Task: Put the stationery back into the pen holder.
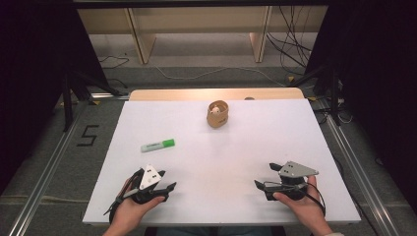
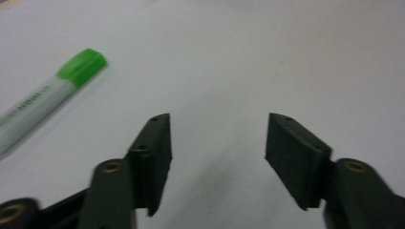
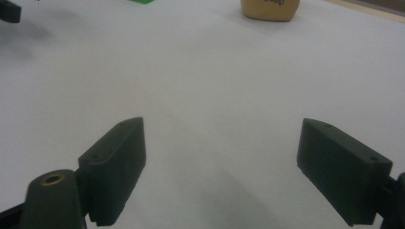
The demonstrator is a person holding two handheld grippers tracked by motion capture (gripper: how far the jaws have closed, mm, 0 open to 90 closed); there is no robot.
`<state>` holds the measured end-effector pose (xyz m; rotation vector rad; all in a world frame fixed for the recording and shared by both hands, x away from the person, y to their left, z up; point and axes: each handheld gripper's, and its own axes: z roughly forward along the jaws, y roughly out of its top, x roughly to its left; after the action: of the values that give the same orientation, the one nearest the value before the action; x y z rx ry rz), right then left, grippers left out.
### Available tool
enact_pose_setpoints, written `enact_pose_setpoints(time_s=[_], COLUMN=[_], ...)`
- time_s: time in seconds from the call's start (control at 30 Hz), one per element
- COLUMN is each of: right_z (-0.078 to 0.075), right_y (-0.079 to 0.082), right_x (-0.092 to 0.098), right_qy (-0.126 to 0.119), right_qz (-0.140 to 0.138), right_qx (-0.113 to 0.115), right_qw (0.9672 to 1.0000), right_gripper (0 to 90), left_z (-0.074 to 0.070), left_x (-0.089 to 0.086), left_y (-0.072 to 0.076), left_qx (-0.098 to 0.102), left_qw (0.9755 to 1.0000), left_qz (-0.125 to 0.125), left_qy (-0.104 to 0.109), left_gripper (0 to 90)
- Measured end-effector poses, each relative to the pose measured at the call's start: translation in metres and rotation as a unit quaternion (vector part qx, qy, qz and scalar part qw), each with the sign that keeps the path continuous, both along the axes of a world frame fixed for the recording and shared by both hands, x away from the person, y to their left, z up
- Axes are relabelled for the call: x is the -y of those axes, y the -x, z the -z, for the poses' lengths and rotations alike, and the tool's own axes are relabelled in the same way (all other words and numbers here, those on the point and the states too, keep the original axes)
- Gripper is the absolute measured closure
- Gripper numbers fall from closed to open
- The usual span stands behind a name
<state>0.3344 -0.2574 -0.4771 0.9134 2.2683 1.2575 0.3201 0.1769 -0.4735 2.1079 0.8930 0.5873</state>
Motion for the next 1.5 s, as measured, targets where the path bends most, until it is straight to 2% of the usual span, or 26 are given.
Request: enact_pose_setpoints(time_s=[0.03, 0.07, 0.1, 0.13, 0.17, 0.2, 0.23, 0.27, 0.3, 0.33, 0.43, 0.5, 0.57, 0.6, 0.63, 0.67, 0.73, 0.8, 0.83, 1.07, 1.17, 1.37, 1.5], right_z=[0.000, 0.000, 0.000, 0.001, 0.000, 0.000, -0.001, -0.001, -0.001, -0.001, -0.001, -0.001, -0.001, -0.001, -0.001, -0.001, -0.001, -0.001, -0.001, -0.001, -0.001, -0.001, -0.001], right_y=[0.000, 0.001, 0.001, 0.001, 0.001, 0.002, 0.003, 0.004, 0.004, 0.004, 0.004, 0.004, 0.003, 0.003, 0.003, 0.003, 0.003, 0.003, 0.003, 0.004, 0.005, 0.005, 0.005], right_x=[0.000, 0.000, 0.000, 0.000, 0.000, 0.000, 0.000, 0.000, 0.000, -0.001, -0.001, -0.001, 0.000, 0.000, 0.000, 0.000, 0.001, 0.001, 0.001, 0.002, 0.002, 0.002, 0.002], right_qy=[0.000, 0.002, 0.002, 0.001, 0.002, 0.003, 0.004, 0.006, 0.006, 0.002, 0.002, 0.002, 0.007, 0.007, 0.004, 0.003, 0.003, 0.004, 0.004, 0.001, 0.001, 0.001, 0.000], right_qz=[0.000, -0.002, -0.002, -0.002, -0.003, -0.007, -0.006, -0.004, -0.004, -0.003, -0.003, -0.002, -0.003, -0.003, -0.004, -0.003, -0.001, -0.001, -0.001, 0.000, 0.000, -0.001, -0.002], right_qx=[-0.001, -0.002, -0.002, -0.003, -0.003, 0.000, 0.002, 0.002, 0.002, 0.001, 0.003, 0.003, 0.002, 0.002, 0.002, 0.000, -0.002, -0.003, -0.001, 0.001, 0.001, 0.001, 0.000], right_qw=[1.0000, 1.0000, 1.0000, 1.0000, 1.0000, 1.0000, 1.0000, 1.0000, 1.0000, 1.0000, 1.0000, 1.0000, 1.0000, 1.0000, 1.0000, 1.0000, 1.0000, 1.0000, 1.0000, 1.0000, 1.0000, 1.0000, 1.0000], right_gripper=[17.8, 17.8, 17.8, 17.8, 17.8, 17.8, 17.8, 17.8, 17.8, 17.8, 17.8, 17.8, 17.8, 17.8, 17.8, 17.8, 17.8, 17.8, 17.8, 17.8, 17.8, 17.8, 17.8], left_z=[-0.002, -0.005, -0.008, -0.011, -0.012, -0.014, -0.014, -0.015, -0.015, -0.016, -0.015, -0.012, -0.010, -0.010, -0.008, -0.008, -0.006, -0.005, -0.001, 0.008, 0.011, 0.014, 0.014], left_x=[-0.001, -0.003, -0.004, -0.006, -0.008, -0.009, -0.009, -0.012, -0.012, -0.016, -0.023, -0.028, -0.034, -0.034, -0.038, -0.038, -0.044, -0.046, -0.050, -0.056, -0.057, -0.055, -0.052], left_y=[-0.002, -0.005, -0.008, -0.012, -0.016, -0.025, -0.025, -0.038, -0.038, -0.054, -0.081, -0.098, -0.112, -0.112, -0.123, -0.123, -0.137, -0.141, -0.149, -0.155, -0.157, -0.160, -0.159], left_qx=[0.004, 0.004, 0.002, -0.007, -0.006, -0.001, -0.001, 0.004, 0.004, 0.005, 0.005, -0.001, -0.014, -0.014, -0.018, -0.018, -0.022, -0.025, -0.028, -0.044, -0.047, -0.052, -0.065], left_qw=[1.0000, 0.9999, 0.9997, 0.9998, 0.9998, 0.9992, 0.9992, 0.9983, 0.9983, 0.9973, 0.9948, 0.9931, 0.9920, 0.9920, 0.9905, 0.9905, 0.9881, 0.9876, 0.9861, 0.9841, 0.9840, 0.9826, 0.9799], left_qz=[-0.007, -0.015, -0.023, -0.019, -0.016, -0.031, -0.031, -0.047, -0.047, -0.060, -0.083, -0.096, -0.105, -0.105, -0.116, -0.116, -0.131, -0.133, -0.143, -0.151, -0.152, -0.150, -0.154], left_qy=[-0.001, -0.004, -0.001, -0.005, -0.007, -0.024, -0.024, -0.034, -0.034, -0.043, -0.058, -0.068, -0.069, -0.069, -0.071, -0.071, -0.077, -0.079, -0.081, -0.082, -0.080, -0.097, -0.109], left_gripper=[54.1, 68.8, 68.8, 76.9, 87.1, 89.8, 89.9, 89.9, 89.9, 90.0, 90.0, 90.0, 90.0, 90.0, 90.0, 90.0, 90.0, 90.0, 90.0, 90.0, 90.0, 90.0, 90.0])
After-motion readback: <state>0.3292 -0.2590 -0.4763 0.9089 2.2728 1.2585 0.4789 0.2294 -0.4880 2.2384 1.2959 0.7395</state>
